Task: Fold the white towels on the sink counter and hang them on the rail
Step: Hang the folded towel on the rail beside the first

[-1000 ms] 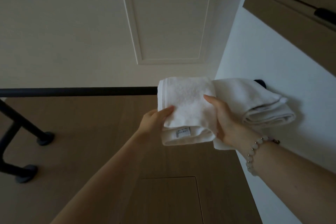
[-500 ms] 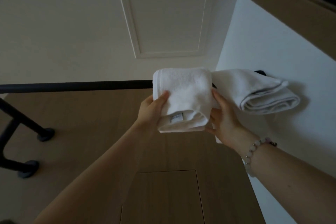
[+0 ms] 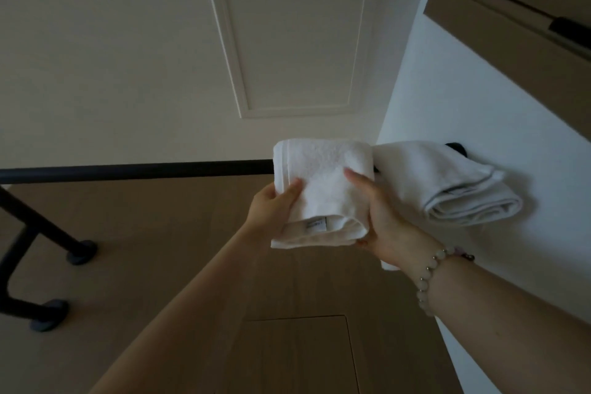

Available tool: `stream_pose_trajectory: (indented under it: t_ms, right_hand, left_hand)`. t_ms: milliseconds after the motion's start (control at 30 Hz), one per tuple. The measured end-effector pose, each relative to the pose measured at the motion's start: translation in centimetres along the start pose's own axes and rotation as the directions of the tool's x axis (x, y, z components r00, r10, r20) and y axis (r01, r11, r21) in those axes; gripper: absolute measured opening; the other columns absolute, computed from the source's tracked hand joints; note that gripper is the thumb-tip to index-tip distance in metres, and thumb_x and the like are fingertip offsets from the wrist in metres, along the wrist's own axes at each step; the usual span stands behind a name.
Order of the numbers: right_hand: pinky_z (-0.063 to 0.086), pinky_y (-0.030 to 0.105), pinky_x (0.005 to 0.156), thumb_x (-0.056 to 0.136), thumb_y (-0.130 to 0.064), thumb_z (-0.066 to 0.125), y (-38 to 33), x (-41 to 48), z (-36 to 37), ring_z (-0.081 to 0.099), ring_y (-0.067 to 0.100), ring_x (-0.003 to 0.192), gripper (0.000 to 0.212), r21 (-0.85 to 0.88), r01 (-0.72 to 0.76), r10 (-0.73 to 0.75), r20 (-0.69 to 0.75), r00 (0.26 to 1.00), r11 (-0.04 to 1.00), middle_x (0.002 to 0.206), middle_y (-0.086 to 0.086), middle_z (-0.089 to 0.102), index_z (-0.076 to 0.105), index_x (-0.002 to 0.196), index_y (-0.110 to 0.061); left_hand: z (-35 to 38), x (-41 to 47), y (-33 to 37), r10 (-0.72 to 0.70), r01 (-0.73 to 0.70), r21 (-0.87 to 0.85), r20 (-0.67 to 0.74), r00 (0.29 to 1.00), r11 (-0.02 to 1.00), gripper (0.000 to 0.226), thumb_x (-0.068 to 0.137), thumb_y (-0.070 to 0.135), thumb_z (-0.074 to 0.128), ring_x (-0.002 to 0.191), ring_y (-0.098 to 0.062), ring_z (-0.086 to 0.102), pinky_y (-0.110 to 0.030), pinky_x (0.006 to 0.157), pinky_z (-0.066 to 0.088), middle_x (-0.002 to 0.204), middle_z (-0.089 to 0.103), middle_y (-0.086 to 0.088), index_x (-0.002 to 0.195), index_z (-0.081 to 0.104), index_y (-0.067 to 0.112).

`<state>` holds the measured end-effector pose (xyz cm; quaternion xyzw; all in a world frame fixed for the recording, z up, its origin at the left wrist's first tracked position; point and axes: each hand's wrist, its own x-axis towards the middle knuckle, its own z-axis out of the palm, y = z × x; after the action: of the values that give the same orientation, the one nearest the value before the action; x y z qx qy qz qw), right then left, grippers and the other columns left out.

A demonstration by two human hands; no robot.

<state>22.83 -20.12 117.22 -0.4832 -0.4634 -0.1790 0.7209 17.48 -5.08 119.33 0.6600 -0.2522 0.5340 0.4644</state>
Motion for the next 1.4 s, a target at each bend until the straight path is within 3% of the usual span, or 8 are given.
stream_pose_trajectory:
  t_ms: [167, 300, 700, 800, 867, 967, 1067, 1400]
  right_hand:
    - [0.050, 0.041, 0.093, 0.081, -0.036, 0.066, 0.1, -0.6, -1.1, 0.067, 0.023, 0.094, 0.021, 0.038, -0.020, 0.022, -0.066, 0.998, 0.999, 0.096, 0.001, 0.072, 0.064, 0.096, -0.021]
    - [0.047, 0.045, 0.097, 0.083, -0.033, 0.067, 1.1, -0.5, -1.7, 0.066, 0.024, 0.099, 0.023, 0.147, -0.008, 0.027, -0.130, 0.991, 0.989, 0.102, 0.002, 0.072, 0.065, 0.101, -0.018]
    - [0.047, 0.040, 0.099, 0.083, -0.030, 0.067, 1.7, -0.2, -3.0, 0.064, 0.022, 0.103, 0.039, 0.165, 0.118, -0.071, -0.266, 0.961, 0.979, 0.111, 0.004, 0.068, 0.061, 0.116, -0.012]
    - [0.043, 0.043, 0.103, 0.075, -0.032, 0.075, 2.8, -0.4, -3.2, 0.062, 0.022, 0.108, 0.048, 0.160, 0.137, -0.092, -0.263, 0.960, 0.978, 0.115, 0.001, 0.067, 0.061, 0.117, -0.014]
    - [0.043, 0.043, 0.103, 0.067, -0.036, 0.078, 3.4, -0.8, -3.2, 0.062, 0.022, 0.108, 0.055, 0.160, 0.115, -0.075, -0.235, 0.969, 0.980, 0.113, 0.001, 0.068, 0.062, 0.115, -0.013]
    - [0.045, 0.042, 0.101, 0.072, -0.029, 0.076, 3.5, -1.3, -3.5, 0.064, 0.021, 0.105, 0.034, 0.157, 0.105, -0.071, -0.212, 0.975, 0.982, 0.108, 0.002, 0.070, 0.065, 0.102, -0.014]
    - [0.047, 0.041, 0.100, 0.075, -0.023, 0.075, 3.1, -1.7, -3.8, 0.065, 0.018, 0.100, 0.018, 0.134, 0.133, -0.103, -0.209, 0.972, 0.982, 0.098, -0.003, 0.070, 0.064, 0.089, -0.019]
    - [0.048, 0.043, 0.099, 0.076, -0.028, 0.075, 2.1, -3.0, -3.5, 0.064, 0.021, 0.099, 0.015, 0.052, 0.102, -0.085, -0.256, 0.963, 0.993, 0.092, -0.002, 0.069, 0.063, 0.081, -0.020]
  left_hand:
    - [0.7, -0.4, -0.1, -0.171, 0.193, -0.213, 0.117, 0.978, 0.958, 0.045, 0.082, 0.041, 0.066, 0.085, -0.021, 0.069, -0.026, 0.059, 0.055, 0.100, 0.071, -0.007, 0.112, 0.063, 0.008]
    - [2.0, -1.2, -0.2, -0.180, 0.230, -0.272, 0.196, 0.964, 0.934, 0.051, 0.078, 0.039, 0.069, 0.084, -0.022, 0.070, -0.026, 0.058, 0.057, 0.103, 0.071, -0.010, 0.116, 0.061, 0.006]
    - [4.3, -1.7, 0.0, -0.151, 0.165, -0.158, 0.096, 0.984, 0.974, 0.044, 0.087, 0.037, 0.063, 0.079, -0.013, 0.065, -0.018, 0.058, 0.054, 0.102, 0.068, -0.006, 0.118, 0.058, 0.005]
    - [3.4, -2.3, -0.4, -0.138, 0.154, -0.125, 0.130, 0.982, 0.980, 0.038, 0.085, 0.036, 0.065, 0.075, -0.012, 0.064, -0.016, 0.046, 0.051, 0.093, 0.067, -0.002, 0.110, 0.058, 0.007]
    - [2.8, -2.6, -1.0, -0.126, 0.137, -0.099, 0.116, 0.985, 0.986, 0.036, 0.083, 0.035, 0.067, 0.078, -0.013, 0.065, -0.018, 0.053, 0.053, 0.093, 0.067, -0.001, 0.106, 0.060, 0.008]
    - [2.7, -3.2, -1.6, -0.125, 0.138, -0.133, 0.102, 0.987, 0.981, 0.032, 0.080, 0.035, 0.069, 0.085, -0.015, 0.067, -0.023, 0.065, 0.055, 0.098, 0.068, -0.003, 0.100, 0.062, 0.011]
    - [2.9, -3.7, -1.3, -0.113, 0.124, -0.149, 0.082, 0.990, 0.981, 0.024, 0.082, 0.033, 0.068, 0.077, -0.010, 0.065, -0.016, 0.055, 0.053, 0.091, 0.066, 0.001, 0.093, 0.060, 0.014]
    - [3.0, -4.8, -0.1, -0.100, 0.105, -0.205, 0.038, 0.994, 0.973, 0.026, 0.086, 0.027, 0.065, 0.079, -0.010, 0.064, -0.013, 0.054, 0.053, 0.093, 0.065, 0.000, 0.105, 0.057, 0.011]
